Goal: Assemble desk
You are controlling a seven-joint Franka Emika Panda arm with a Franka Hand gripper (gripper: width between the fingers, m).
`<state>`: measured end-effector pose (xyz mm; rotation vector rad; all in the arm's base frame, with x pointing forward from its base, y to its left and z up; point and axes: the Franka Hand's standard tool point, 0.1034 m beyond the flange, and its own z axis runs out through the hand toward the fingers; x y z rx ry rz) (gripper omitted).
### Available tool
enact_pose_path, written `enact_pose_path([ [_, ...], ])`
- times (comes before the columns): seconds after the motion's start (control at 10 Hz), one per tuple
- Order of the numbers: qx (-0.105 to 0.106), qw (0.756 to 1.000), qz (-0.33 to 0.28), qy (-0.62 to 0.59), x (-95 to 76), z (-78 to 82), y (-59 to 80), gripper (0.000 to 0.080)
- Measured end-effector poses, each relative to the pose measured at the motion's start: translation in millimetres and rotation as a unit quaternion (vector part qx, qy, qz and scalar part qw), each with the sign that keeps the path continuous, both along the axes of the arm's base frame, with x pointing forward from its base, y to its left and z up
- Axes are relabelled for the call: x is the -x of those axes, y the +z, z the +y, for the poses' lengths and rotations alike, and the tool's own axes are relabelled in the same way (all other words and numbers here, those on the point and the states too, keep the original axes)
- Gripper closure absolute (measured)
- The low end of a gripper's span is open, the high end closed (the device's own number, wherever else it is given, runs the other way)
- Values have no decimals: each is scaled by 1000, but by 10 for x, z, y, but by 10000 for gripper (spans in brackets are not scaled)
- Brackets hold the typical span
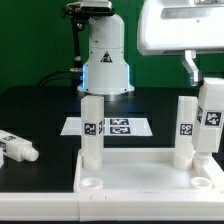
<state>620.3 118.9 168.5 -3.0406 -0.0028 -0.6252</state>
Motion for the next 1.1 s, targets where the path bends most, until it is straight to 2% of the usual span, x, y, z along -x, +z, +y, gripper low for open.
enact_pose_path([
  [0.1,2,1000,-1,2,-24,15,-85,515],
  [0.4,6,1000,2,1,-79,1,-183,515],
  [0.8,7,1000,3,2,-72,5,-222,515],
  [1.1,9,1000,-2,3,-68,-2,-317,515],
])
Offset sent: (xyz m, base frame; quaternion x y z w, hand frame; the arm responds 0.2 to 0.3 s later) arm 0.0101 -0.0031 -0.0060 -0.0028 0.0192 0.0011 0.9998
